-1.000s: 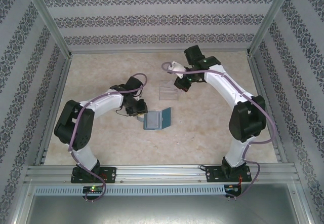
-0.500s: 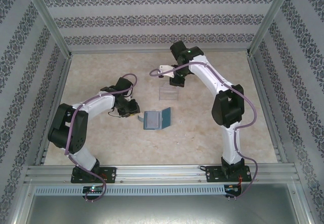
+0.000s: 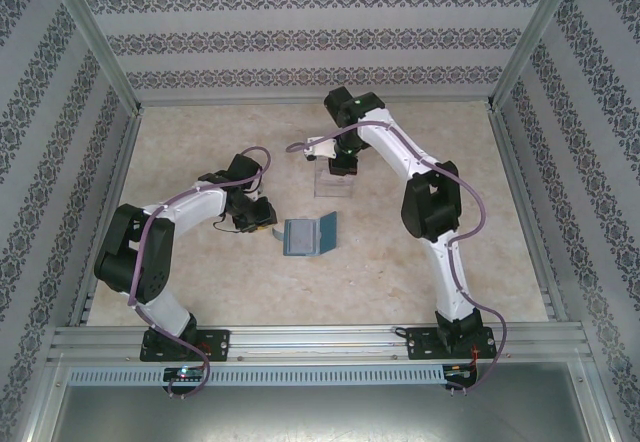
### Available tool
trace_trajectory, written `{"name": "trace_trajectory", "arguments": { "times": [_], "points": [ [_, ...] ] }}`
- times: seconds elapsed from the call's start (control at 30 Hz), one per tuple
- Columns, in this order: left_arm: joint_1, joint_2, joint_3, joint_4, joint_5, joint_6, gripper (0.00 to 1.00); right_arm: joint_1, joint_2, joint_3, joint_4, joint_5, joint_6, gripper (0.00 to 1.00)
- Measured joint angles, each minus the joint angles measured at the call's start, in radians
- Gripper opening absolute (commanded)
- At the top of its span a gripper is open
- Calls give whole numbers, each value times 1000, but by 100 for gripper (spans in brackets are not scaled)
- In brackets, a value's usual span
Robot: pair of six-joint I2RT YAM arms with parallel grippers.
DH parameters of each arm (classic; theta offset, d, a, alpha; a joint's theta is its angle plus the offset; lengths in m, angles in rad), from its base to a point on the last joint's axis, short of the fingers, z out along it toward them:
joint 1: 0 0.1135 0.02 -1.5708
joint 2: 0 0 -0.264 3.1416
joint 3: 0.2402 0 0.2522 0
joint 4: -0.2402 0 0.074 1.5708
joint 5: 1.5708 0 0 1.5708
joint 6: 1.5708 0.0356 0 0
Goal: Take the credit cards out of the card holder
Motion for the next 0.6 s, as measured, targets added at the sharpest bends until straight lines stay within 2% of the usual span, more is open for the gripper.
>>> {"name": "trace_trajectory", "arguments": {
  "times": [0.33,0.4,0.47,0.6],
  "points": [
    [0,0,-10,9,0,0,23,16,56,23,-43,0,-12,0],
    [0,0,-11,8,0,0,23,16,66,38,-49,0,-13,18],
    [0,0,-11,9,0,0,23,16,74,54,-47,4,-8,30],
    [0,0,-11,8,-1,0,23,15,70,65,-15,16,5,31]
  ]
}}
